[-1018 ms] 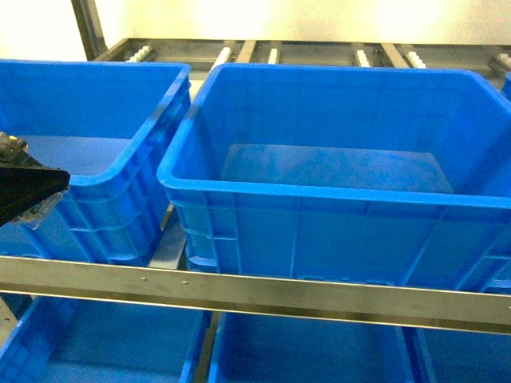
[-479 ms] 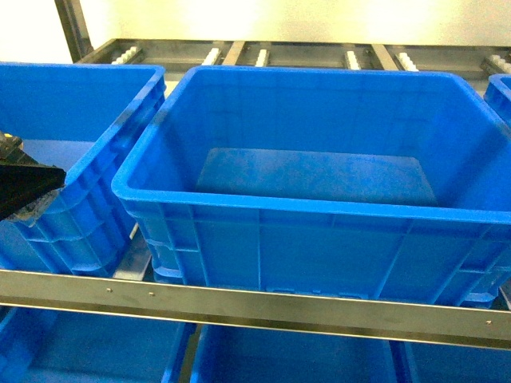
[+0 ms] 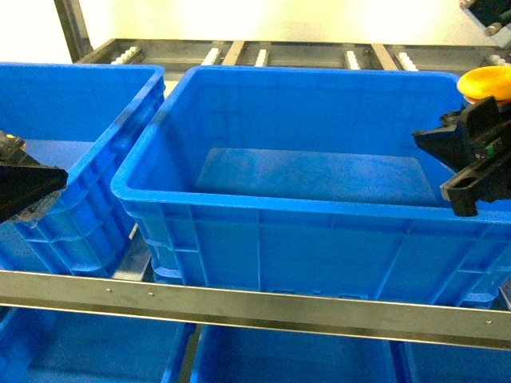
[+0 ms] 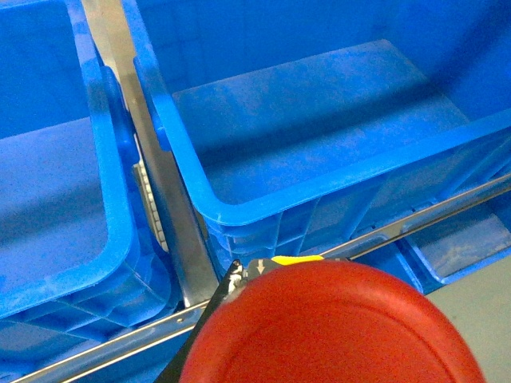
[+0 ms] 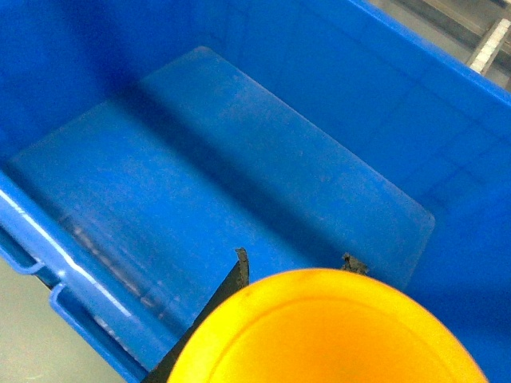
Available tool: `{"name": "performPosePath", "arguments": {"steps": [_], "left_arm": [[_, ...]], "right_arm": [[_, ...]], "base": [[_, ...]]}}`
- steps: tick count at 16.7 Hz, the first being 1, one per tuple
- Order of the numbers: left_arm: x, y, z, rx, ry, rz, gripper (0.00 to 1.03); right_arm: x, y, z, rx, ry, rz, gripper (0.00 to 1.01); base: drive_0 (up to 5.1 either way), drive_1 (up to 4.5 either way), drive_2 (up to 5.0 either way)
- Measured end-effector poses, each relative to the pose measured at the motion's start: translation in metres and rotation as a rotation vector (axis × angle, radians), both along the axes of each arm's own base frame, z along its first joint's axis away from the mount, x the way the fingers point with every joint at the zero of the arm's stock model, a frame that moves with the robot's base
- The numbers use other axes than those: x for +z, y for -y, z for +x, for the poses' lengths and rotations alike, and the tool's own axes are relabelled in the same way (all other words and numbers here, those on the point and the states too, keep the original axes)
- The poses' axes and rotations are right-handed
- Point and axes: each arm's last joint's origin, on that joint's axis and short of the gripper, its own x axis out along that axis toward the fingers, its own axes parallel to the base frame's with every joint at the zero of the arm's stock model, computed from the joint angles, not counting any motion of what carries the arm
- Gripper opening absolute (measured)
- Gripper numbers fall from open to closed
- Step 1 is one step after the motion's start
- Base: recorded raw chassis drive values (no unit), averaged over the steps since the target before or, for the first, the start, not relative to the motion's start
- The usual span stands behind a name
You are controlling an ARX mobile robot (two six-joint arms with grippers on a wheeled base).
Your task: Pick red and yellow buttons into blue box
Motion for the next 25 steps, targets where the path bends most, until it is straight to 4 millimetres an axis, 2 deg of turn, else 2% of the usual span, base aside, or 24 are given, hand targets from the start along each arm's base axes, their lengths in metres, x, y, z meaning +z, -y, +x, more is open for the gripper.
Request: {"name": "performPosePath", "arguments": {"steps": [1, 4, 6, 7, 10, 12, 15, 16, 18, 19, 20, 21, 22, 25], "left_arm": [[0.000, 0.000, 0.000, 0.000, 0.001, 0.000, 0.25], [0.000, 0.000, 0.000, 0.000, 0.000, 0.000, 0.25], [0.000, 0.000, 0.000, 0.000, 0.000, 0.000, 0.25], [0.000, 0.000, 0.000, 0.000, 0.000, 0.000, 0.25], [0.000, 0.000, 0.000, 0.000, 0.000, 0.000, 0.25], [0.000, 0.000, 0.000, 0.000, 0.000, 0.000, 0.25], [0.000, 0.000, 0.000, 0.000, 0.000, 0.000, 0.25], [0.000, 0.000, 0.000, 0.000, 0.000, 0.000, 0.25], [0.000, 0.000, 0.000, 0.000, 0.000, 0.000, 0.25], [0.000, 0.000, 0.000, 0.000, 0.000, 0.000, 0.25], [0.000, 0.000, 0.000, 0.000, 0.000, 0.000, 0.25], [0.000, 0.000, 0.000, 0.000, 0.000, 0.000, 0.25], [0.000, 0.000, 0.000, 0.000, 0.000, 0.000, 0.25], [0.000, 0.000, 0.005, -0.033, -0.016, -0.006, 0.25]], "right_arm": [[0.000, -0.004, 0.009, 0.017, -0.005, -0.011, 0.29], [-0.005, -0.016, 0.057, 0.057, 0.014, -0.071, 0.29], [-0.022, -0.017, 0.096, 0.070, 0.003, -0.139, 0.29], [-0.029, -0.014, 0.107, 0.060, -0.020, -0.168, 0.29], [-0.054, 0.013, 0.146, -0.005, -0.027, -0.253, 0.29], [-0.057, 0.036, 0.158, -0.040, 0.002, -0.281, 0.29], [-0.052, 0.062, 0.165, -0.033, 0.052, -0.308, 0.28], [-0.052, 0.062, 0.165, -0.029, 0.054, -0.313, 0.31], [-0.053, 0.062, 0.165, -0.028, 0.053, -0.314, 0.57], [-0.052, 0.062, 0.165, -0.027, 0.053, -0.314, 0.64], [-0.052, 0.062, 0.165, -0.025, 0.054, -0.317, 0.84], [-0.052, 0.062, 0.165, -0.025, 0.054, -0.317, 1.00], [-0.052, 0.062, 0.165, -0.024, 0.056, -0.320, 0.97], [-0.052, 0.062, 0.165, -0.025, 0.057, -0.323, 0.98]], "base": [[0.0, 0.00, 0.0], [0.0, 0.00, 0.0], [0.0, 0.00, 0.0], [0.0, 0.00, 0.0], [0.0, 0.00, 0.0], [0.0, 0.00, 0.0], [0.0, 0.00, 0.0], [0.0, 0.00, 0.0], [0.0, 0.00, 0.0], [0.0, 0.00, 0.0], [0.0, 0.00, 0.0], [0.0, 0.00, 0.0], [0.0, 0.00, 0.0], [0.0, 0.00, 0.0]]}}
